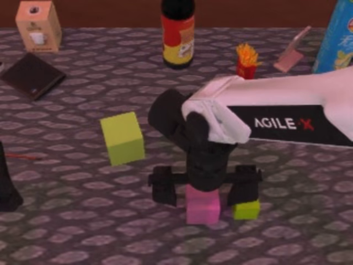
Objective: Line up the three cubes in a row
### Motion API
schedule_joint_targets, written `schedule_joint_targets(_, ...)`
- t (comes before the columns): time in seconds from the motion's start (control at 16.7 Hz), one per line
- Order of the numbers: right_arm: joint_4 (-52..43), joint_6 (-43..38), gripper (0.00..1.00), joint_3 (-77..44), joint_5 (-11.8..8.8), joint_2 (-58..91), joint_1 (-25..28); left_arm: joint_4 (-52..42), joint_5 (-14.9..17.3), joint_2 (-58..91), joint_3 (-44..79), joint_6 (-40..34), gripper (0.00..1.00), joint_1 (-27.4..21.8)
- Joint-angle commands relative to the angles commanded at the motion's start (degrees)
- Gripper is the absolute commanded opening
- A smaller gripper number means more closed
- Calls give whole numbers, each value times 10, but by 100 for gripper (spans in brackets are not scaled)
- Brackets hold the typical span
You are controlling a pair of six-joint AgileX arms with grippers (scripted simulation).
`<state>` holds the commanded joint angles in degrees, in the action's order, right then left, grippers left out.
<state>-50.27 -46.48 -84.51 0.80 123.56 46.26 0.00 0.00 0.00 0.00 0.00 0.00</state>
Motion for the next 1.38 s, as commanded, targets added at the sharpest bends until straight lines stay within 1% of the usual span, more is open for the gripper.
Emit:
schedule_joint_targets(0.24,-10,-1,100,-9,0,-3,0,0,0,0,0,0,100,0)
schedule_joint_targets(0.6,-129,0,100,-80,-1,-44,6,0,0,0,0,0,100,0)
schedule_joint_targets(0.96,-137,0,100,-86,0,-49,3,0,0,0,0,0,100,0)
schedule_joint_targets(1.14,-120,17,100,-60,12,-84,-13,-22,2,31,31,16,100,-9)
schedule_joint_targets(1.38,-61,75,100,33,43,-215,-63,-96,3,149,146,71,100,-35)
